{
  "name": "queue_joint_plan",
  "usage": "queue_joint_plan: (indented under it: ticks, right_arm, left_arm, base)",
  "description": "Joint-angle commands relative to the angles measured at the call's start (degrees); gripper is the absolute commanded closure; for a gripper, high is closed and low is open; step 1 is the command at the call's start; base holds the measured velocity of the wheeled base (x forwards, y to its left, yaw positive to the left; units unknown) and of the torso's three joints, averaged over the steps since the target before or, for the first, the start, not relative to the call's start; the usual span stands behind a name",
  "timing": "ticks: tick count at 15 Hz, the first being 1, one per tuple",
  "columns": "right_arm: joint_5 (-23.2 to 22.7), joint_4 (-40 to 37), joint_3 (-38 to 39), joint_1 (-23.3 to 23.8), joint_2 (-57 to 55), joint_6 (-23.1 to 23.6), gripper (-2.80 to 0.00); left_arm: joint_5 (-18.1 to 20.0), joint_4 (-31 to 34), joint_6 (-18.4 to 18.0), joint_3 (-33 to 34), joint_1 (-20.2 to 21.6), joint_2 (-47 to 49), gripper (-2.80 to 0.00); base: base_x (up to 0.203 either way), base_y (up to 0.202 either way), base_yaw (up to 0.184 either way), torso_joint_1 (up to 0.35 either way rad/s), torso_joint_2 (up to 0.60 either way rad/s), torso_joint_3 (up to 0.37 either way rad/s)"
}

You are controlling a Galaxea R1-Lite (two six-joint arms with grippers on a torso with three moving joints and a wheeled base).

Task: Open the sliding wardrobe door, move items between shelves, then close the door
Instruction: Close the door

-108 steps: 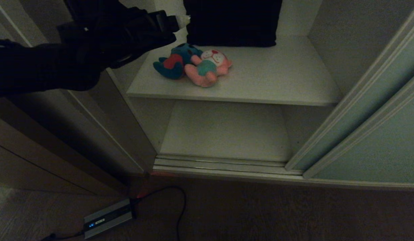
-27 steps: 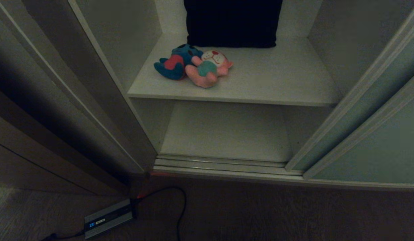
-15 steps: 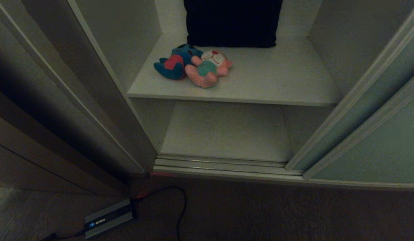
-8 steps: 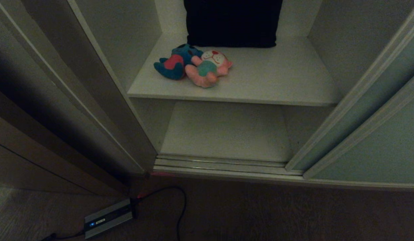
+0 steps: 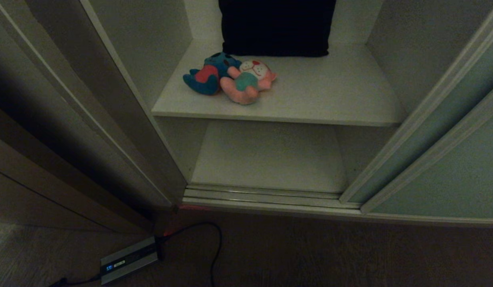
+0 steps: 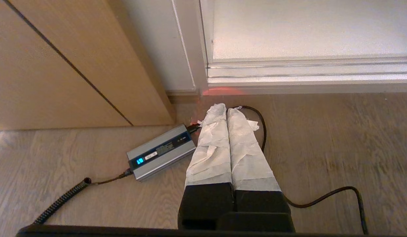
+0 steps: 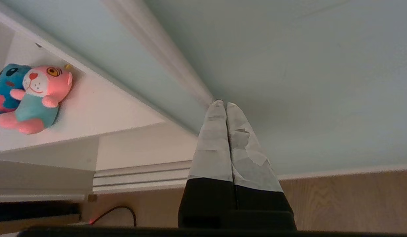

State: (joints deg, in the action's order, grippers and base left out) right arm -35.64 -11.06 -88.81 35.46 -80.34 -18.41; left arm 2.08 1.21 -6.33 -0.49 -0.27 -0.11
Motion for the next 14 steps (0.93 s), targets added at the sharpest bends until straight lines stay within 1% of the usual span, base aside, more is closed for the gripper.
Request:
queue_joint_plan:
  ticks: [1,4,6,8,14]
  right_arm:
    - [0.22,0.68,0.4,-0.22,-0.78,-0.14,0.0]
    - [0.22,0.73,0.49,-0.24,-0.35,-0.23,0.0]
    - [0.13,1.05,0.92,-0.54,0.32,-1.46,0.0]
    - [0.22,1.04,1.47,-2.1,0.97,-1.63,0.0]
    - [0.41,1.12,5.04,-10.39,4.0,-1.49,0.0]
  left_arm:
    - [0.02,0.02,0.0,-0.02,0.0,0.11,0.0]
    - [0.02,0.02,-0.07,0.05,0.0,0.11,0.0]
    - [0.02,0.02,0.0,-0.04,0.0,0.11,0.0]
    - [0.02,0.02,0.0,-0.02,0.0,0.11,0.0]
    - [0.02,0.02,-0.03,-0.01,0.0,0.11,0.0]
  base:
    - [0.0,0.0,0.0,0.0,0.0,0.0]
    - [0.0,0.0,0.0,0.0,0.0,0.0]
    - [0.0,0.0,0.0,0.0,0.0,0.0]
    - [0.0,0.0,0.0,0.0,0.0,0.0]
    - [0.0,0.0,0.0,0.0,0.0,0.0]
